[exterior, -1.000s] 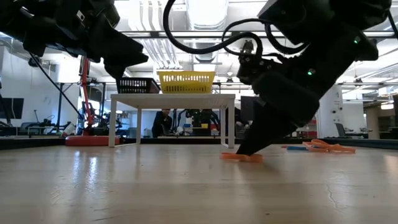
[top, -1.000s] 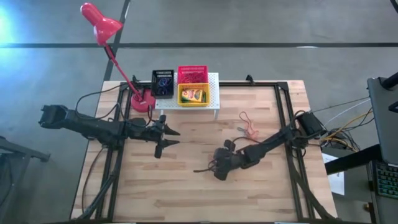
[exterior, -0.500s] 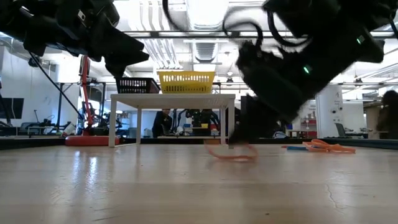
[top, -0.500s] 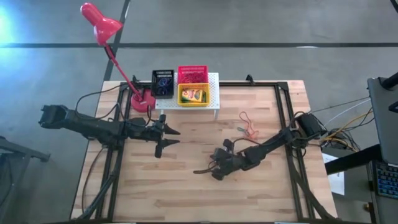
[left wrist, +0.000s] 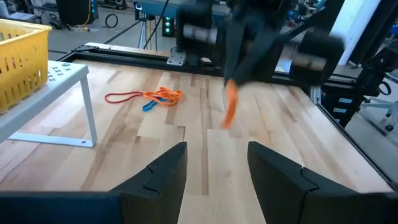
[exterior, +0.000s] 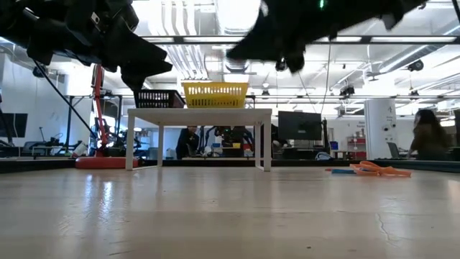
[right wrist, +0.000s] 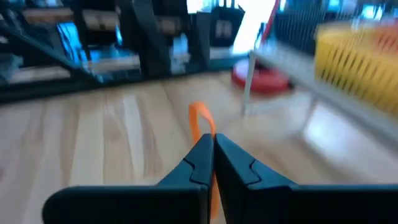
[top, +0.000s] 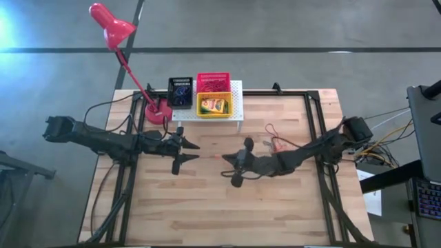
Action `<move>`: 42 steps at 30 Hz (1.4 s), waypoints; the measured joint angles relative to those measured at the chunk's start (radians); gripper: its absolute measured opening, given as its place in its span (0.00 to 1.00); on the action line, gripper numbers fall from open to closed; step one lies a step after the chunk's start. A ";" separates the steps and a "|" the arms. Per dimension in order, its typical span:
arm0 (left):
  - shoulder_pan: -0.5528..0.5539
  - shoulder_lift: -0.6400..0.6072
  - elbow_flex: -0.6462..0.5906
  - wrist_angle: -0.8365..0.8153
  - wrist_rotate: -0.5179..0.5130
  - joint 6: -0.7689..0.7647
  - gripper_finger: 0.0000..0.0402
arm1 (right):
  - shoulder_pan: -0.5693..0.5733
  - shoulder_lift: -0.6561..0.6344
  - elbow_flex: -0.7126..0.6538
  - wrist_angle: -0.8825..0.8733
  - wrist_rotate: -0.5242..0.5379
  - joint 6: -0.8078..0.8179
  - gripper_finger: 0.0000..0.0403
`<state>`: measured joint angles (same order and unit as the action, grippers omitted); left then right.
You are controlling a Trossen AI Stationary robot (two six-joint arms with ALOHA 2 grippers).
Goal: Pick & Place Office Desk Supplies
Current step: Put the orange rubber band into the red bin on the shelf
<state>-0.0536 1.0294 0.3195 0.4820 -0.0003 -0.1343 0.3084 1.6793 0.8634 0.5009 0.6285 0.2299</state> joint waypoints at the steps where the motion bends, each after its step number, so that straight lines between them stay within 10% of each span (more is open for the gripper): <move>1: 0.000 0.000 0.000 0.000 0.000 -0.002 0.43 | 0.000 -0.021 0.000 0.012 0.000 -0.030 0.02; 9: 0.000 0.000 0.000 -0.002 0.000 -0.013 0.43 | -0.038 -0.135 0.081 -0.016 -0.001 -0.208 0.02; 15: 0.000 0.000 0.000 -0.015 0.000 -0.020 0.43 | -0.211 -0.151 0.337 -0.475 -0.163 -0.173 0.02; 30: -0.001 0.002 0.000 -0.003 -0.015 -0.016 0.43 | -0.743 0.231 0.863 -0.716 -0.471 -0.312 0.02; 42: -0.005 0.003 0.000 -0.016 -0.019 0.009 0.43 | -0.862 0.523 1.319 -1.073 -0.568 -0.277 0.09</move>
<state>-0.0582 1.0321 0.3195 0.4659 -0.0189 -0.1256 -0.5539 2.2026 2.1822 -0.5721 0.0604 -0.0476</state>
